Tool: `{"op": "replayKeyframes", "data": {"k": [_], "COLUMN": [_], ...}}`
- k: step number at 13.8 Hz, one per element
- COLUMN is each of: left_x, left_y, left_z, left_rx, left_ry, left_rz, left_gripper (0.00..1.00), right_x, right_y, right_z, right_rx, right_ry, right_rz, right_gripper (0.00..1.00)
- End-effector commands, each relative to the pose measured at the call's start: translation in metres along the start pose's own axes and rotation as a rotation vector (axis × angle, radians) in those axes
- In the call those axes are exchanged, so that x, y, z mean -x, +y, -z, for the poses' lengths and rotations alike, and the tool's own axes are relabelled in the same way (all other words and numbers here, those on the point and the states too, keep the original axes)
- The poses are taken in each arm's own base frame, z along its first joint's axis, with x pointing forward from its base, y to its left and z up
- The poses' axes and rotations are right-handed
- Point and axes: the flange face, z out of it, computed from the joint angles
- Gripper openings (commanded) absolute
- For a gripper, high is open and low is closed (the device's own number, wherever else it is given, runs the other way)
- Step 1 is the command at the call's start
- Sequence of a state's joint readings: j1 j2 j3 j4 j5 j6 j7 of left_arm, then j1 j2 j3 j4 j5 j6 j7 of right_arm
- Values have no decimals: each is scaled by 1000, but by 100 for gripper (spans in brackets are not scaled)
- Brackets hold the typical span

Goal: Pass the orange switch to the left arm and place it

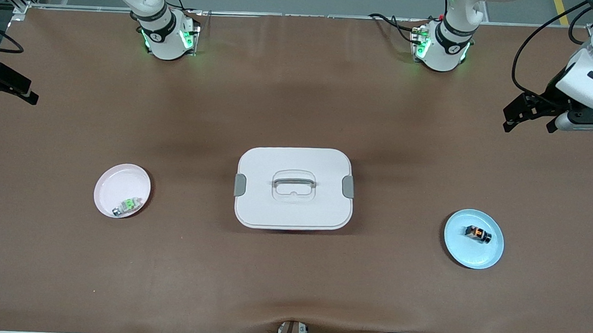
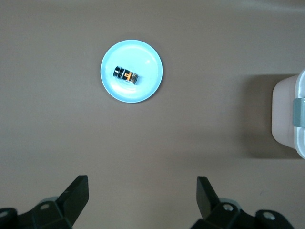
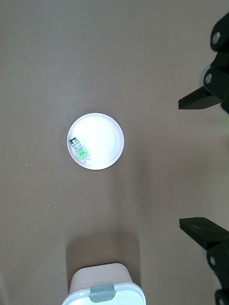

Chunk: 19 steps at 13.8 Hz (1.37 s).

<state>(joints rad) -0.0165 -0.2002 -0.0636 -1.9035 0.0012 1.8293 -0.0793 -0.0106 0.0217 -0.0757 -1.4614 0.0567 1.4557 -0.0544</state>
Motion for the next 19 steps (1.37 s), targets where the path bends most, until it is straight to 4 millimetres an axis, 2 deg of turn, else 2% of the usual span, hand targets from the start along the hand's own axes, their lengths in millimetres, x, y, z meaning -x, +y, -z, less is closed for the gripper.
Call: {"op": "replayKeyframes", "data": {"k": [1, 6, 11, 14, 19], "left_x": [-4, -22, -47, -53, -60], "left_y": [-18, -15, -10, -8, -6], "left_z": [23, 50, 54, 48, 23], "left_rx": [13, 11, 10, 8, 10], "left_ry": [25, 19, 2, -5, -66], "left_rz": [-19, -21, -31, -34, -40], "left_gripper": [100, 100, 100, 100, 100], "right_x": [4, 5, 5, 5, 5], "right_y": [4, 0, 0, 0, 0], "right_z": [2, 2, 1, 2, 2], "right_rx": [14, 69, 67, 65, 61], "right_ry": [2, -7, -9, -7, -5], "right_rz": [-8, 1, -1, -2, -3], "right_gripper": [100, 100, 100, 100, 100]}}
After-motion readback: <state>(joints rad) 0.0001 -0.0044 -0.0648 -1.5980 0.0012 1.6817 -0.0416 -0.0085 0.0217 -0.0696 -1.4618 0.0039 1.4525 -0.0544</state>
